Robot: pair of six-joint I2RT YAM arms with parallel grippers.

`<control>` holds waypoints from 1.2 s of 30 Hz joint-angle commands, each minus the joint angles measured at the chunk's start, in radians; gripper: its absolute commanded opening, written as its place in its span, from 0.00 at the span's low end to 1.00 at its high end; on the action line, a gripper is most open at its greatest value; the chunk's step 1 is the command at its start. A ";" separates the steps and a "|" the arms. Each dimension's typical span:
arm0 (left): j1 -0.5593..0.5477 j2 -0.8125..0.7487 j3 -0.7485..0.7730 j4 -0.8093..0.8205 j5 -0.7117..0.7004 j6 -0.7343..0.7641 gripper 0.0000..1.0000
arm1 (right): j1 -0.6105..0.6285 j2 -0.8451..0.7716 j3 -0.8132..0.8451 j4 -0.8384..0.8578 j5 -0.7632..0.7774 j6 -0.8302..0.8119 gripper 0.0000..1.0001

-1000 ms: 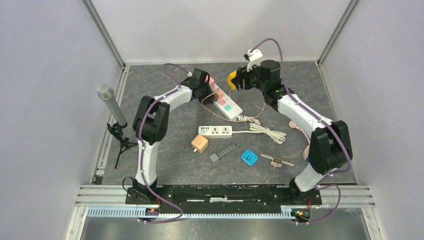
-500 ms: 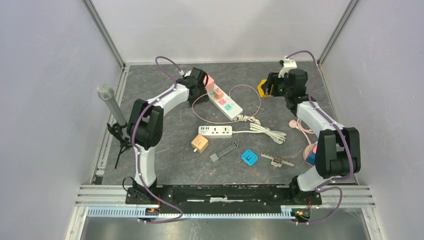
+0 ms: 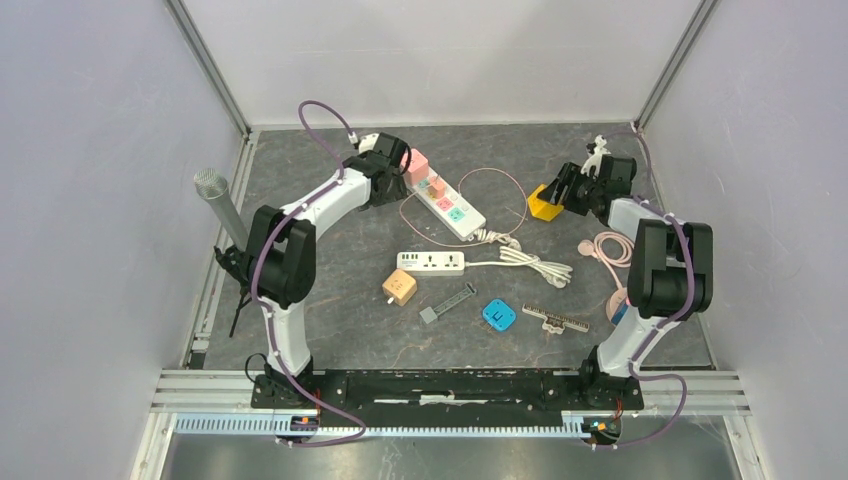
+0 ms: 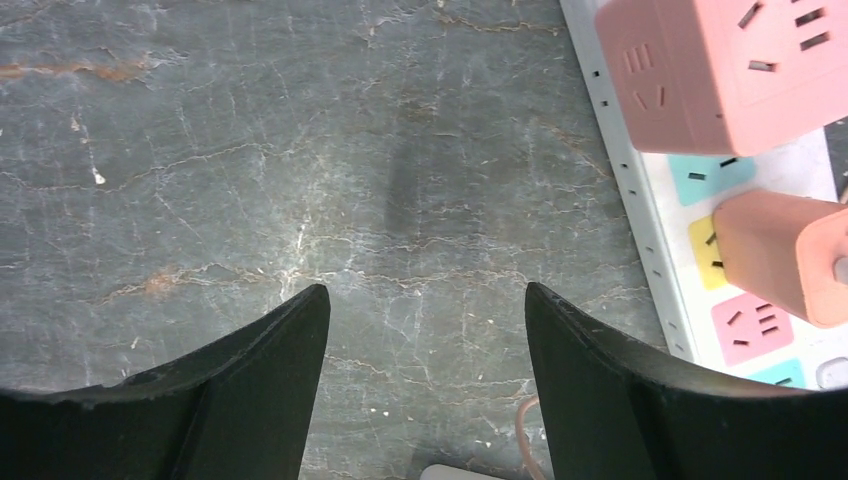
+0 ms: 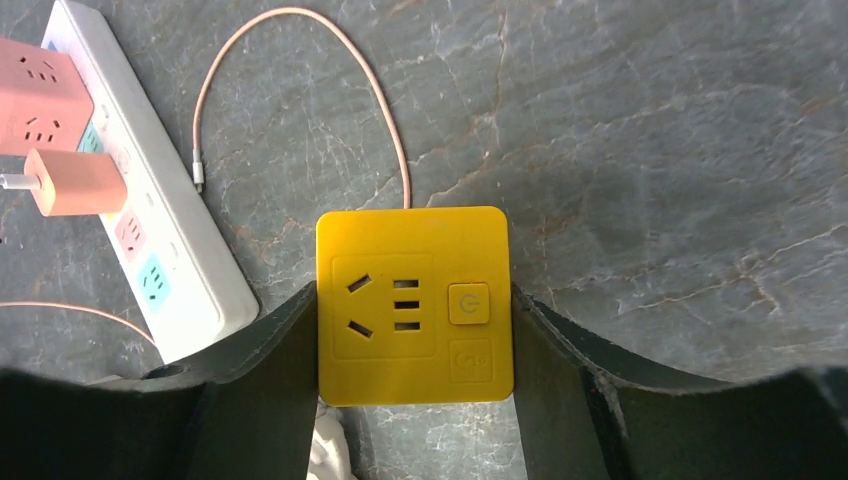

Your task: Pull the plug off the socket

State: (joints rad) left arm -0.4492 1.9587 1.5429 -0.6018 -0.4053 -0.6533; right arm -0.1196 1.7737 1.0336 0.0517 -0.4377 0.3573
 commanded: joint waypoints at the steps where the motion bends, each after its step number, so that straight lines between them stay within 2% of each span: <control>1: 0.003 -0.078 -0.010 -0.010 -0.077 0.032 0.79 | -0.017 0.003 0.019 0.013 -0.041 0.029 0.22; 5: 0.003 -0.183 -0.077 0.045 -0.155 0.038 0.81 | -0.054 0.016 0.023 -0.003 -0.009 0.013 0.56; 7: 0.002 -0.235 -0.109 0.080 -0.181 0.048 0.86 | -0.060 0.009 0.022 -0.009 0.007 0.001 0.69; 14: 0.004 -0.310 -0.103 0.104 -0.208 0.078 1.00 | -0.060 -0.032 0.048 -0.018 0.043 -0.046 0.88; 19: 0.006 -0.332 -0.082 0.077 -0.211 0.093 1.00 | -0.055 -0.122 0.031 -0.033 0.154 -0.080 0.90; 24: 0.019 -0.356 -0.080 0.043 -0.193 0.091 1.00 | 0.003 -0.215 0.013 -0.020 0.154 -0.144 0.89; 31: 0.029 -0.387 -0.122 0.042 -0.061 0.038 1.00 | 0.250 -0.274 -0.033 0.095 0.134 -0.213 0.88; 36: 0.032 -0.375 -0.139 0.062 0.085 0.011 1.00 | 0.424 -0.198 -0.029 0.239 0.168 -0.156 0.87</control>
State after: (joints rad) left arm -0.4206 1.6032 1.4185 -0.5667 -0.4458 -0.5987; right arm 0.2161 1.5314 1.0000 0.1371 -0.2909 0.1856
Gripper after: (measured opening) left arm 0.994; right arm 0.877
